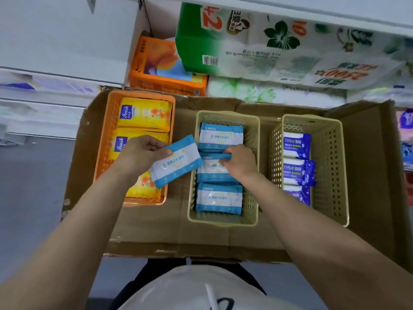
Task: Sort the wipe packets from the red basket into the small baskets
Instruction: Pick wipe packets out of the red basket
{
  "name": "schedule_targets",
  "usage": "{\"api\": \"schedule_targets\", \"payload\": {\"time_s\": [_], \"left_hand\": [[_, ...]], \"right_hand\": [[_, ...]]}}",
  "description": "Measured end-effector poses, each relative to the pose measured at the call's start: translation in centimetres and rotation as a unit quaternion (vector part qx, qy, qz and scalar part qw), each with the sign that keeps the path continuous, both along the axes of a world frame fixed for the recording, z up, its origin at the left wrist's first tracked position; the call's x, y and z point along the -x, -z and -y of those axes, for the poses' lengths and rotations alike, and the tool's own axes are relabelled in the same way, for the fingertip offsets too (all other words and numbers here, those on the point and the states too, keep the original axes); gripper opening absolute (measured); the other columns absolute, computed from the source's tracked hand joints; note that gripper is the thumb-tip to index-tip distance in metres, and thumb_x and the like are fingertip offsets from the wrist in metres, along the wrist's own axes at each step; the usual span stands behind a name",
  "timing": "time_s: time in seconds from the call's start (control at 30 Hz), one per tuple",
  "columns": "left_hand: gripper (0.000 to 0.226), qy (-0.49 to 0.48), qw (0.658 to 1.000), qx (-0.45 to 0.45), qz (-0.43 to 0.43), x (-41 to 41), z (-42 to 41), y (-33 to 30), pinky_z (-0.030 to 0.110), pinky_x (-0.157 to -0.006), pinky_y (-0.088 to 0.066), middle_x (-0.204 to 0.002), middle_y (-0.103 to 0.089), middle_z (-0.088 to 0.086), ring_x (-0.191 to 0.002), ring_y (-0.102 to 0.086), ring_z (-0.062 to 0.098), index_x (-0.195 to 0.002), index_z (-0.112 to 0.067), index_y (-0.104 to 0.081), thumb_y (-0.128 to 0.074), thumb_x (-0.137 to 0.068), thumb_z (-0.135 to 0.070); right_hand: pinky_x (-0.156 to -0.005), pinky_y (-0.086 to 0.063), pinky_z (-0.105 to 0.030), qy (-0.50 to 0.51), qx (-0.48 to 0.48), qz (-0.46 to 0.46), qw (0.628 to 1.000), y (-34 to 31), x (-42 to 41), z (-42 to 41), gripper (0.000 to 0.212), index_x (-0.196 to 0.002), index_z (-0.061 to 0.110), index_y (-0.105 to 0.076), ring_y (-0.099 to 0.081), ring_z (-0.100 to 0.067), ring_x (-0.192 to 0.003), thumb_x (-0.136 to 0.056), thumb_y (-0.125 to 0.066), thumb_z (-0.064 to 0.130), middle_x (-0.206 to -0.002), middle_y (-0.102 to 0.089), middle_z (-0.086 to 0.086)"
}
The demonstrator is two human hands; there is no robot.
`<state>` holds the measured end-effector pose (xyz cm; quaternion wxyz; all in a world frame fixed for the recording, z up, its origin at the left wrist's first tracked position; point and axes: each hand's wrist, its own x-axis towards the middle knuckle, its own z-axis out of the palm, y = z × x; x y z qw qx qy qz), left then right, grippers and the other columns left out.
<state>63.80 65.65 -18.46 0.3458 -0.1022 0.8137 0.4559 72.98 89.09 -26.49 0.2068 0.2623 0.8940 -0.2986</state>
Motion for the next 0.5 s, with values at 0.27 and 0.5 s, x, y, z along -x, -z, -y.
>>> {"api": "schedule_targets", "payload": {"time_s": [0.27, 0.5], "left_hand": [[0.016, 0.021, 0.999, -0.011, 0.027, -2.2, 0.2, -0.1, 0.017, -0.048, -0.048, -0.086, -0.069, 0.006, -0.069, -0.066, 0.012, -0.091, -0.012, -0.068, -0.078, -0.08, -0.018], [0.017, 0.071, 0.997, -0.03, 0.032, -3.4, -1.8, -0.8, 0.02, -0.057, -0.056, -0.088, -0.071, 0.003, -0.075, -0.069, 0.011, -0.094, -0.012, -0.073, -0.078, -0.08, -0.02]], "right_hand": [[-0.096, -0.044, -0.035, -0.044, -0.091, -0.037, 0.994, 0.8, -1.3, 0.9, 0.034, -0.125, 0.016, -0.063, -0.052, -0.025, -0.117, -0.093, -0.064, 0.029, -0.124, -0.058, -0.007], [-0.097, -0.047, -0.024, -0.019, 0.229, -0.054, 0.972, -7.5, 0.0, 1.3, 0.044, -0.128, 0.023, -0.063, -0.06, -0.002, -0.112, -0.089, -0.069, 0.041, -0.123, -0.066, 0.011]]}}
